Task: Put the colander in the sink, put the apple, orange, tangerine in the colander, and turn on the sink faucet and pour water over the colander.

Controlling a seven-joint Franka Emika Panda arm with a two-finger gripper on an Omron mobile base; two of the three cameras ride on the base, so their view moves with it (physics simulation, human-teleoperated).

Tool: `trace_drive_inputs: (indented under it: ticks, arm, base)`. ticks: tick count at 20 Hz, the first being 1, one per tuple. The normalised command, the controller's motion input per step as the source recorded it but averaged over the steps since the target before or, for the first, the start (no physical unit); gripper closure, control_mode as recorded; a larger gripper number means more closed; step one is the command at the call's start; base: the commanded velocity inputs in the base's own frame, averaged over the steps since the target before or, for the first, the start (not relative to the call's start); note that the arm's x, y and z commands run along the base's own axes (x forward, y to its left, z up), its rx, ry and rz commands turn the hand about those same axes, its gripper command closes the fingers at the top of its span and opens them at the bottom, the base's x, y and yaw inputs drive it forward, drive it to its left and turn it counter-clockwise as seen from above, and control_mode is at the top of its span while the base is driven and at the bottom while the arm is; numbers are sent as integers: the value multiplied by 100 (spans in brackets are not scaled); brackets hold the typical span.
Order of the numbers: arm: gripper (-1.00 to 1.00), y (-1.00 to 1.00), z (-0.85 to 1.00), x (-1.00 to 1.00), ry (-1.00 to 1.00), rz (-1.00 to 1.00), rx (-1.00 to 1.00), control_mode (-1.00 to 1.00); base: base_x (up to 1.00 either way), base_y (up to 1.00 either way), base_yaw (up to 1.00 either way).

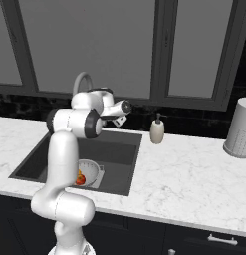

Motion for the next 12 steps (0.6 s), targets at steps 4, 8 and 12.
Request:
trace_drive_inputs:
  ticks: [4, 8, 12]
  arm:
    - [100, -82, 0, -9, 0, -10, 0, -100]
    - [100, -86, 0, -27, 0, -11, 0, -100]
    - [100, -81, 0, -38, 0, -10, 0, -100]
  base:
    - [0, 0, 0]
    - [0, 0, 0]
    - [0, 0, 0]
